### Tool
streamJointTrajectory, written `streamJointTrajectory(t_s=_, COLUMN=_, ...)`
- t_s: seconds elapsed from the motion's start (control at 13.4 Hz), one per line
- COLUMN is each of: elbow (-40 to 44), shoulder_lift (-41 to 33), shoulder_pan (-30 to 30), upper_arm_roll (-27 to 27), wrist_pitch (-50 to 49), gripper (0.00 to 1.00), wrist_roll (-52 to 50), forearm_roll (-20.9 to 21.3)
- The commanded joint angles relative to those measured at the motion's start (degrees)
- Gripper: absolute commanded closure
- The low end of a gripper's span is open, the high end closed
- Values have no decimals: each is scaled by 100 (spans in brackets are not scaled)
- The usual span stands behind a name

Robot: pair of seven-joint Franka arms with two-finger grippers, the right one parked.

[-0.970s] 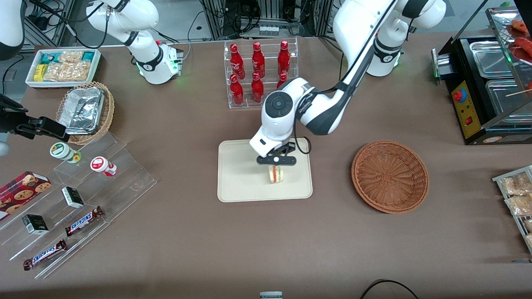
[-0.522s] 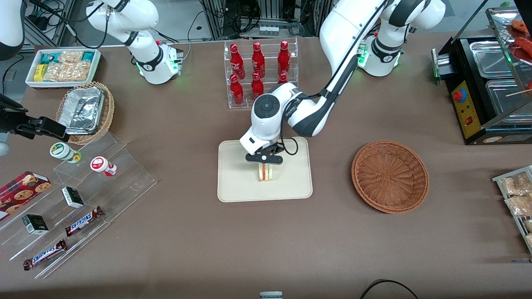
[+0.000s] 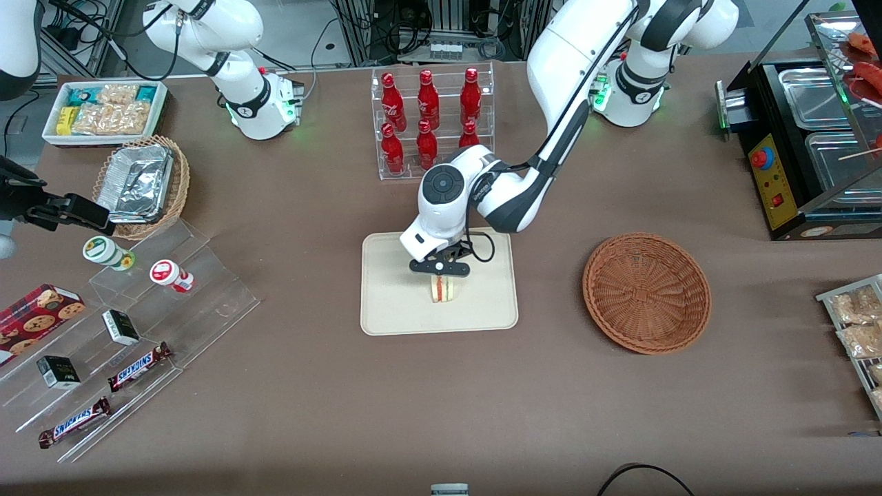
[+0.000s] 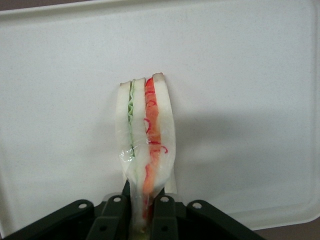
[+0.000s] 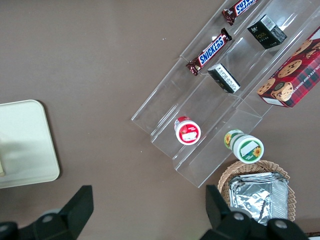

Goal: Place sandwich from basket to tray

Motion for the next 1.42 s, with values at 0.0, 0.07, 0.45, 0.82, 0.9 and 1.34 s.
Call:
streamJointTrajectory(t_s=0.0, elbow=137, shoulder_lift=68, shoulder_pan=-65, upper_arm_roll=67, wrist_pitch=-2, gripper=0, wrist_roll=50, forearm_roll=52)
streamJointTrajectory(t_s=0.07, elbow=146, shoulder_lift=33, shoulder_pan=-65, upper_arm_roll=67, wrist_pitch=-37, gripper=0, wrist_roll=32, forearm_roll=44)
streamJointTrajectory(t_s=0.45, elbow=146, shoulder_lift=-554, shoulder_pan=14, upper_arm_roll=110, wrist_pitch=-651, gripper=0, wrist_roll=23, forearm_roll=-9)
streamJointTrajectory(t_s=0.82, elbow=14, shoulder_lift=-1635, shoulder_pan=602, upper_arm_roll=111, wrist_pitch=-1819, gripper=0, wrist_roll=93, forearm_roll=-27)
streamJointTrajectory(t_s=0.9, elbow=-3, shoulder_lift=-1854, shoulder_pan=812, upper_arm_roll=111, wrist_pitch=-2100, gripper=0, wrist_roll=189, forearm_roll=-27)
streamJointTrajectory(t_s=1.34, elbow=-4, shoulder_lift=-2822, shoulder_pan=2121, upper_arm_roll=111, wrist_pitch=-3471, gripper=0, wrist_roll=1760, forearm_roll=-123)
